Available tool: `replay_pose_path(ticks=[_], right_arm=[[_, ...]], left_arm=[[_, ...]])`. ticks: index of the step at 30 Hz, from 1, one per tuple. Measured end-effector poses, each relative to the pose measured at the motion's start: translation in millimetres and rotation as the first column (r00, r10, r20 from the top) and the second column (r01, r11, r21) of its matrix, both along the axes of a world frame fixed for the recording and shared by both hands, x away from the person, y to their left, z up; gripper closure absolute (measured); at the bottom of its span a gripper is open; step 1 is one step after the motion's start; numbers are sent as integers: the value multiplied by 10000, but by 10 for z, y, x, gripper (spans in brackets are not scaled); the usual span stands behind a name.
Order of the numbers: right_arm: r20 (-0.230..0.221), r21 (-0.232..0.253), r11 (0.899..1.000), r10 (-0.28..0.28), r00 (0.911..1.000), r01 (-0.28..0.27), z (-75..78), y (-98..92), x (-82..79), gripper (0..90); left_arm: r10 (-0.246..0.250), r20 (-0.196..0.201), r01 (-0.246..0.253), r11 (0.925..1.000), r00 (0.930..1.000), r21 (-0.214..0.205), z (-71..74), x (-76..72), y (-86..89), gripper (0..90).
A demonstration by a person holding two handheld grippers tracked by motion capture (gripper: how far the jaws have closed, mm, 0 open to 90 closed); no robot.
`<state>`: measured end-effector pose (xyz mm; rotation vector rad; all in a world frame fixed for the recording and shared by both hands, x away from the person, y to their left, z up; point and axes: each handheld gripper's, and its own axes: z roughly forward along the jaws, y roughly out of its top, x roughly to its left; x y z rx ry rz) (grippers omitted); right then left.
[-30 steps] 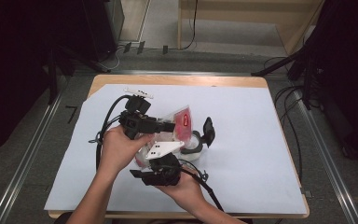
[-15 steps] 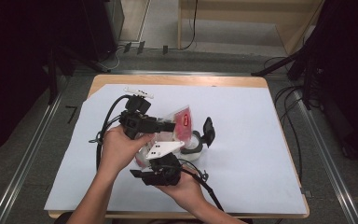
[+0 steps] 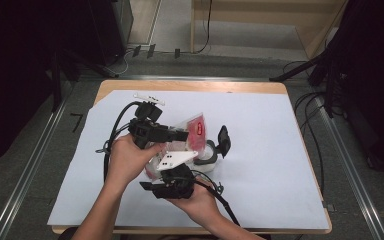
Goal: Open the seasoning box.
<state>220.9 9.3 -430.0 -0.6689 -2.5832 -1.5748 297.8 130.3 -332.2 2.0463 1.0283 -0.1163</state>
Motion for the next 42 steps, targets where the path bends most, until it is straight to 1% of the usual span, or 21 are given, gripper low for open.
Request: replay_pose_path(ticks=[6, 16, 18, 22, 29, 36, 42], right_arm=[[-29, 18, 10000, -4, 10000, 4, 5, -4, 0, 632], [-27, -4, 10000, -6, 10000, 6, 9, -9, -4, 632], [-8, 7, 10000, -9, 10000, 9, 7, -10, -4, 632], [-11, 17, 10000, -21, 10000, 21, 8, -9, -4, 633], [-41, 1, 10000, -6, 10000, 6, 14, -10, -4, 632], [30, -9, 10000, -35, 10000, 35, 11, -10, -7, 632], [51, 26, 10000, -55, 10000, 54, 6, -8, -10, 633]], left_arm=[[37, 16, -37, 10000, 10000, -91, 0, 2, -9, 709], [46, 16, -46, 10000, 10000, -54, 6, -1, -17, 707], [-9, 57, 8, 10000, 10000, 52, 10, -1, -18, 708], [-20, 42, 19, 10000, 10000, 70, 13, -1, -20, 708], [-3, 29, 2, 10000, 10000, 27, 14, 1, -22, 708], [-37, 45, 36, 10000, 10000, 70, 16, 0, -20, 707], [-33, 79, 33, 10000, 10000, 20, 16, -4, -24, 707]])
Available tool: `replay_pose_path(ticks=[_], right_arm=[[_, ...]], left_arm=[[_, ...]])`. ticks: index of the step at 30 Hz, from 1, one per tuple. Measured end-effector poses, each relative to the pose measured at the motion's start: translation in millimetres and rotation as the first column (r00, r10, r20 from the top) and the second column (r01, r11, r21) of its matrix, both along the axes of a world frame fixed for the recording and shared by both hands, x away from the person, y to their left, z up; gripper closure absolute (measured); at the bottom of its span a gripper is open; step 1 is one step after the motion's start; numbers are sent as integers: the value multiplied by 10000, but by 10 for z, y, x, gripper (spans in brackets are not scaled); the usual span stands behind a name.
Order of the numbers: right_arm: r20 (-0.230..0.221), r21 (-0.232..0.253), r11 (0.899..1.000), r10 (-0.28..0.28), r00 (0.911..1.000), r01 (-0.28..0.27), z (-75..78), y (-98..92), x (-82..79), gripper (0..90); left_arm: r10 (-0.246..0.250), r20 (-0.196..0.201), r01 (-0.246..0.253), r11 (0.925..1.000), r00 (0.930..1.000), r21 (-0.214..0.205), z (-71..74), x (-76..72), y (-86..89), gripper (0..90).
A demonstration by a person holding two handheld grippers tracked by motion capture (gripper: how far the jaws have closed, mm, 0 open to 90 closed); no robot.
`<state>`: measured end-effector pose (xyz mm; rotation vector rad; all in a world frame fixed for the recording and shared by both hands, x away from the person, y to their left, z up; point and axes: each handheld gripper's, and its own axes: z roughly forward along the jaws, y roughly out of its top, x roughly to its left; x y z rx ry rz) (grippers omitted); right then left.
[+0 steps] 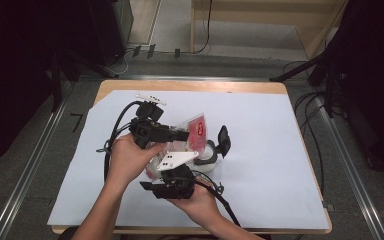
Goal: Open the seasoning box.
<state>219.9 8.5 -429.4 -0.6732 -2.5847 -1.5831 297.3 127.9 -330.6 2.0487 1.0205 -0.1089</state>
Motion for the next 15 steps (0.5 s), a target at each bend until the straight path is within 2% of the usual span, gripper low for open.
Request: replay_pose_path(ticks=[15], right_arm=[[-60, 39, 10000, -24, 10000, 24, 4, 1, -5, 632]], left_arm=[[24, 10, -23, 10000, 10000, -60, 1, -3, -3, 706]])
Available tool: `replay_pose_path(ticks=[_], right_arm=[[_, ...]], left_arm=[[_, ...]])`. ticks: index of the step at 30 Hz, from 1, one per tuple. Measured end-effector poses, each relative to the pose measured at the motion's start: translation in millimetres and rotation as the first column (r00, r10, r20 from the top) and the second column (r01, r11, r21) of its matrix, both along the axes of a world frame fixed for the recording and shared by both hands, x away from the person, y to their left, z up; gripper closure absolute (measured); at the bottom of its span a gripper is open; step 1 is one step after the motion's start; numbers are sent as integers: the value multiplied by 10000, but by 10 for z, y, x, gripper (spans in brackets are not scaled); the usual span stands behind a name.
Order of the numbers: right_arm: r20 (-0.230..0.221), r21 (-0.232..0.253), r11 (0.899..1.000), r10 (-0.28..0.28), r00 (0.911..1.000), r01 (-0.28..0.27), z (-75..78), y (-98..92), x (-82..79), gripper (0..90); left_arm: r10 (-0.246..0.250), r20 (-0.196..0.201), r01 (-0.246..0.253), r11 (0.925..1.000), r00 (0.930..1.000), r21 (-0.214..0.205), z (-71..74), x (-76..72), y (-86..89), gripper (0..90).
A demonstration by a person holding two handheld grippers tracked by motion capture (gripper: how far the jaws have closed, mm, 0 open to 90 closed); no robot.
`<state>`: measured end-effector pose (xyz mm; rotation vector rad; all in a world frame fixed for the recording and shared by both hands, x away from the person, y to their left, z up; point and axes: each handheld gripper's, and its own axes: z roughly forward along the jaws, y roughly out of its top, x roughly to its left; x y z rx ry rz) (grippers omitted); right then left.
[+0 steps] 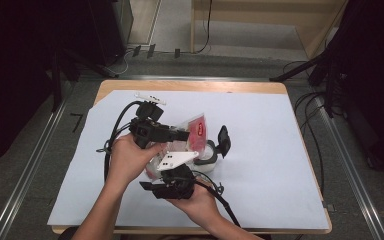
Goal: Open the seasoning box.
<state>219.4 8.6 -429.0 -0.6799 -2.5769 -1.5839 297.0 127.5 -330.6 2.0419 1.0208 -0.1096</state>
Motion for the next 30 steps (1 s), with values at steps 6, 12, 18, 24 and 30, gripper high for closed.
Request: replay_pose_path(ticks=[6, 12, 18, 24, 30], right_arm=[[-42, -26, 10000, 20, 10000, -20, 5, -2, -1, 631], [-57, -36, 10000, 35, 10000, -36, 7, -4, -1, 632], [-53, -35, 10000, 49, 10000, -49, 6, -4, -3, 632], [-28, -45, 10000, 61, 10000, -61, 5, -5, -2, 632], [14, -62, 10000, 52, 10000, -52, 2, -2, -1, 631]], left_arm=[[-13, -20, 13, 10000, 10000, -7, 1, -2, -2, 704], [6, -8, -6, 10000, 10000, -14, 1, -6, -6, 704], [-7, 3, 7, 10000, 10000, 39, 4, -9, -6, 707], [-5, 2, 5, 10000, 10000, 26, 4, -8, -7, 707], [-26, 12, 26, 10000, 10000, 43, 3, -7, -2, 707]])
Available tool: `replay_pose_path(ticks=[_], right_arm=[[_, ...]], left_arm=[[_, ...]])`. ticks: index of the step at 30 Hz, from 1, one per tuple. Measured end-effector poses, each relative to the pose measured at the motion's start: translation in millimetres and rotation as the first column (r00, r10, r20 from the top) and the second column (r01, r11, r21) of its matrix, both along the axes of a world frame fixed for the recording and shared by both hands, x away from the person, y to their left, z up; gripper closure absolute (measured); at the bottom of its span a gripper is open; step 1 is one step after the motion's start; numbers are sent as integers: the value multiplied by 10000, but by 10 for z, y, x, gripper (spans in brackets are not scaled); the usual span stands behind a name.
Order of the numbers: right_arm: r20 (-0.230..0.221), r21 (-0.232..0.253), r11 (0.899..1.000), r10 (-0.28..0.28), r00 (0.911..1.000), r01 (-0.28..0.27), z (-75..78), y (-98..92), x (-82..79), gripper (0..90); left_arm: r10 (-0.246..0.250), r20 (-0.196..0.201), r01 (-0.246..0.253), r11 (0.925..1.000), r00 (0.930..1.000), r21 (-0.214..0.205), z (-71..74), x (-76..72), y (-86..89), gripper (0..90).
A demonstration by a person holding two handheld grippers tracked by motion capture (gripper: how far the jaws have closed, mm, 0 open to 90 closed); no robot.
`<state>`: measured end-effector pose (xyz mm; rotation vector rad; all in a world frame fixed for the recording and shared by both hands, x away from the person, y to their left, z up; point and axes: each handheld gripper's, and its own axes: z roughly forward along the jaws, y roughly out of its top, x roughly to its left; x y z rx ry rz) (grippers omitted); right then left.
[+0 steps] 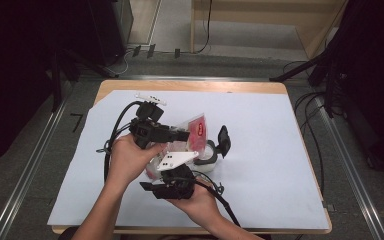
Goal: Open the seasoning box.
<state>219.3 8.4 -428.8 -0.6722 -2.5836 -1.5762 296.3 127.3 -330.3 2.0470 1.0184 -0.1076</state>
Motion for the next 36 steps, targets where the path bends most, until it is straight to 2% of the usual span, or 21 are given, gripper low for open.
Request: replay_pose_path(ticks=[19, 31, 36], right_arm=[[24, -8, 10000, 15, 10000, -15, 0, -1, -2, 631], [18, -4, 10000, 11, 10000, -11, 4, 2, -6, 631], [130, -96, 9999, 58, 9999, -56, 11, 8, -13, 630]], left_arm=[[-37, 25, 36, 10000, 10000, 86, 5, -3, 1, 707], [23, -31, -23, 10000, 10000, -6, 4, 0, 1, 704], [5, -52, -5, 10000, 10000, 9, 7, 5, 7, 704]])
